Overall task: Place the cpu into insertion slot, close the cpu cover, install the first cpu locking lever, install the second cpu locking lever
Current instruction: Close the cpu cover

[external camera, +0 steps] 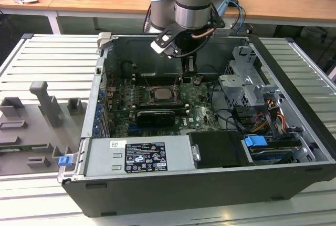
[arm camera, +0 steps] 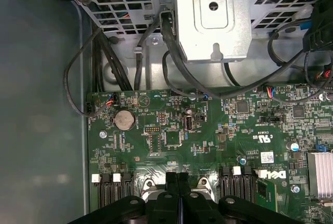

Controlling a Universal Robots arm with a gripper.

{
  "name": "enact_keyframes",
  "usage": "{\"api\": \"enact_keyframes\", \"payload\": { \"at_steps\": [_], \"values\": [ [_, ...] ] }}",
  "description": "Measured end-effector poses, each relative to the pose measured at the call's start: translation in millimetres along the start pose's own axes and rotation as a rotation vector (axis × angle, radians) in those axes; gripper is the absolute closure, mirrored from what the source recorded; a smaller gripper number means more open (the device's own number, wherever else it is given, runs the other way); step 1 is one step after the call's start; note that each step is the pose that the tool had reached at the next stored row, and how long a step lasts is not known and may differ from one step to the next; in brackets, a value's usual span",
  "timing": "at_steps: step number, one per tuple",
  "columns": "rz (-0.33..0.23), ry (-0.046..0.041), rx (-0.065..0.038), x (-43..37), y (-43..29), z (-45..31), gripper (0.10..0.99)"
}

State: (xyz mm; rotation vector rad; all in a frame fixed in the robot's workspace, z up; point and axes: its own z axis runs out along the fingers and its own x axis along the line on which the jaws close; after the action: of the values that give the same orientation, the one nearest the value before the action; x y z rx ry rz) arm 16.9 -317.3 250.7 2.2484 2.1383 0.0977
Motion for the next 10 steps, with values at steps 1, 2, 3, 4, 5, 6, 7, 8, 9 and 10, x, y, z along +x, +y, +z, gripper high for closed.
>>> {"api": "enact_keyframes", "payload": {
  "at_steps": [1,2,3,4,5,6,7,8,9,10],
  "values": [
    [0.000,0.0000,0.000,0.0,-0.1,0.0,0.980],
    [0.000,0.0000,0.000,0.0,-0.4,0.0,0.980],
    [0.000,-0.0001,0.000,-0.1,-1.0,-0.1,0.980],
    [0.000,0.0000,0.000,-0.1,-1.3,-0.1,0.980],
    [0.000,-0.0001,0.000,-0.1,-1.6,-0.1,0.980],
    [0.000,-0.0001,0.000,-0.1,-1.8,-0.2,0.980],
    [0.000,0.0000,0.000,-0.1,-2.0,-0.1,0.980],
    [0.000,-0.0001,0.000,-0.1,-2.6,-0.2,0.980],
    [0.000,-0.0001,0.000,-0.1,-2.8,-0.2,0.980],
    [0.000,-0.0001,0.000,-0.2,-3.1,-0.2,0.980]
  ]
}}
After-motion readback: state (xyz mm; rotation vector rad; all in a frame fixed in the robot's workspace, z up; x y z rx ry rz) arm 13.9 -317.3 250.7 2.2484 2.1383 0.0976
